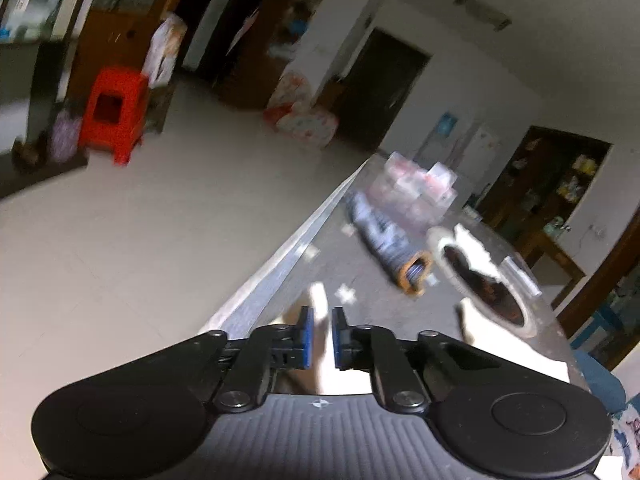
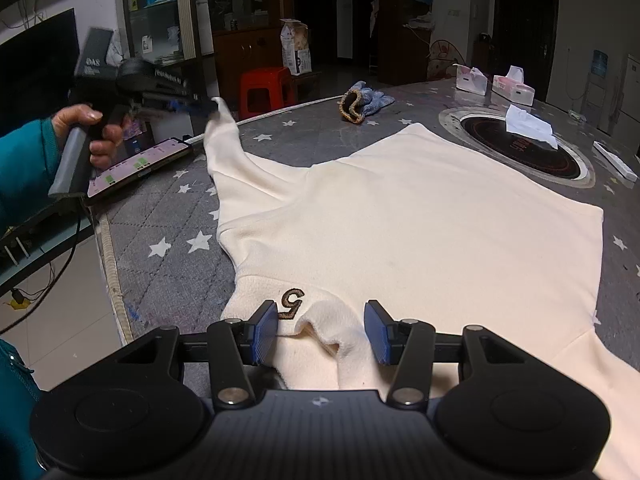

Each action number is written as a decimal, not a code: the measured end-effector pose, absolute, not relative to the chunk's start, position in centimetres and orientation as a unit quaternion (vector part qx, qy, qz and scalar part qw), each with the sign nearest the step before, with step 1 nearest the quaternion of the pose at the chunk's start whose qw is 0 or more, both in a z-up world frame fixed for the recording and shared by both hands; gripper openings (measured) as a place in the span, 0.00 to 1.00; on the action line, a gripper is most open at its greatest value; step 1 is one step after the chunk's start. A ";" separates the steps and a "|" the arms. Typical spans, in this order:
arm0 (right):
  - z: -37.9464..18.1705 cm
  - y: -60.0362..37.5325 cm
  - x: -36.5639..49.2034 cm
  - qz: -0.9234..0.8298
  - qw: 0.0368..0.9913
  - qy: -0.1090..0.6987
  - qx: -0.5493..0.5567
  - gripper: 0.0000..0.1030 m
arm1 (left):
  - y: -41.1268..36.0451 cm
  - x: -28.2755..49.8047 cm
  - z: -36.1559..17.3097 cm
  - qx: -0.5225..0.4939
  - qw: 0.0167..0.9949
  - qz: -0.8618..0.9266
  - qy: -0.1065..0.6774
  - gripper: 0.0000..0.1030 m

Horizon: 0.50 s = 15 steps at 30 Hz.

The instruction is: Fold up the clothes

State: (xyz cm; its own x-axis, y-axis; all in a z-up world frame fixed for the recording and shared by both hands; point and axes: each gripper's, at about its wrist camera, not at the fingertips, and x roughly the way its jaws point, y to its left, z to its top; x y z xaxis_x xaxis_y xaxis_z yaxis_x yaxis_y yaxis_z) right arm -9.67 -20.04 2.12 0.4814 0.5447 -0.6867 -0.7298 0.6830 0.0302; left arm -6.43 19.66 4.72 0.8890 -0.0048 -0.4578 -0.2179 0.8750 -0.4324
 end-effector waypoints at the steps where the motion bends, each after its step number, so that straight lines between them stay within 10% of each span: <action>1: 2.1 -20.1 -9.7 0.375 0.850 0.345 -0.134 0.47 | 19.4 -6.6 5.4 -0.237 0.947 0.046 0.213 0.07; 9: 2.1 -20.0 -9.8 0.374 0.851 0.343 -0.133 0.48 | 17.7 -6.9 9.2 -0.190 0.968 0.020 0.163 0.14; 12: 2.1 -20.0 -9.8 0.374 0.851 0.343 -0.133 0.48 | 16.9 -5.4 7.7 -0.145 0.959 0.075 0.233 0.47; 15: 2.1 -20.0 -9.9 0.374 0.852 0.342 -0.132 0.49 | 16.4 -4.1 5.8 -0.137 0.946 0.105 0.276 0.54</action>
State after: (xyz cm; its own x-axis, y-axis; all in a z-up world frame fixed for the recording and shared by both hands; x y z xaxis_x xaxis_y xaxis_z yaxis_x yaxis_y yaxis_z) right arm -9.88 -20.04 2.09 0.4863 0.5461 -0.6821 -0.7273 0.6856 0.0304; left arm -4.08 16.44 5.82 0.8257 0.1237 -0.5504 -0.2747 0.9404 -0.2007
